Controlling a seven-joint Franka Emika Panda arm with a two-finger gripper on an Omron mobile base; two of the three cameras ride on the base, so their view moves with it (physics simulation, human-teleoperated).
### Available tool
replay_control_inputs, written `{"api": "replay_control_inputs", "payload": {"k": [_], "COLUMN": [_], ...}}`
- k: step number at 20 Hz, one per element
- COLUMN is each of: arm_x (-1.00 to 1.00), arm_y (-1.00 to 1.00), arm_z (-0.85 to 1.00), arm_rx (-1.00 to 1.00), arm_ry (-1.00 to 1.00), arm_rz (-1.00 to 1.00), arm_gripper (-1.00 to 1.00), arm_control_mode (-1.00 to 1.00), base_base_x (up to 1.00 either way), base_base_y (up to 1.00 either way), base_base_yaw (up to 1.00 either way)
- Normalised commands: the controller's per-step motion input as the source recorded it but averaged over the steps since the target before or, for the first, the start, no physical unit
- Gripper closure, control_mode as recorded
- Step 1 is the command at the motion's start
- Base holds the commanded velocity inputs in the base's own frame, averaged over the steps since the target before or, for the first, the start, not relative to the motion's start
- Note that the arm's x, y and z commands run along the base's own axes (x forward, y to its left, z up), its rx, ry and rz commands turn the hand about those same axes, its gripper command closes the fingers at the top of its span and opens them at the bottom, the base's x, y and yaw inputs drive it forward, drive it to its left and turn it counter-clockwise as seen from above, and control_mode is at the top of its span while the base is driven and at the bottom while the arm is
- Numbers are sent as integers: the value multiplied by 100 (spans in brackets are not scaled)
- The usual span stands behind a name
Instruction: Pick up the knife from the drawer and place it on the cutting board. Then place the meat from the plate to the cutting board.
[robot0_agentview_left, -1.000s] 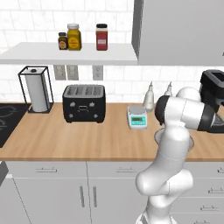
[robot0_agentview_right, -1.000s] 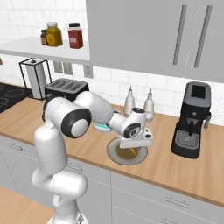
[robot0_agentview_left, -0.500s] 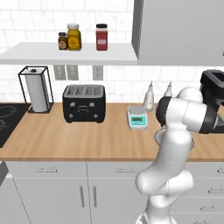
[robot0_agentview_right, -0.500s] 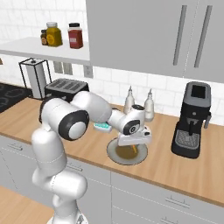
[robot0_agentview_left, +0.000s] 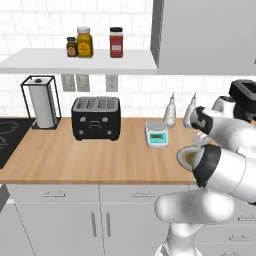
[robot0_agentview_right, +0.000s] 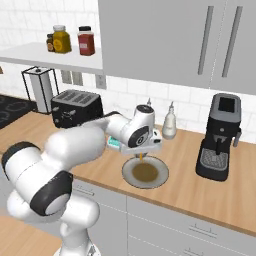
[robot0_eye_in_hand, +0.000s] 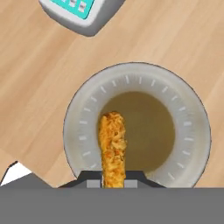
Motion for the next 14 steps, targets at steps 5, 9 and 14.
{"api": "replay_control_inputs", "payload": {"k": [5,9,14], "arm_x": [-87,-88,-87], "arm_y": [60,49,40], "arm_z": [87,90,77], "arm_rx": [-4,-5,0], "arm_ry": [-16,-11,-1], "arm_rz": [-5,-7,-4], "arm_gripper": [100,100,100], "arm_control_mode": [-100,-100,-100], "base_base_x": [0,0,0], "base_base_y": [0,0,0], "base_base_yaw": [0,0,0]}}
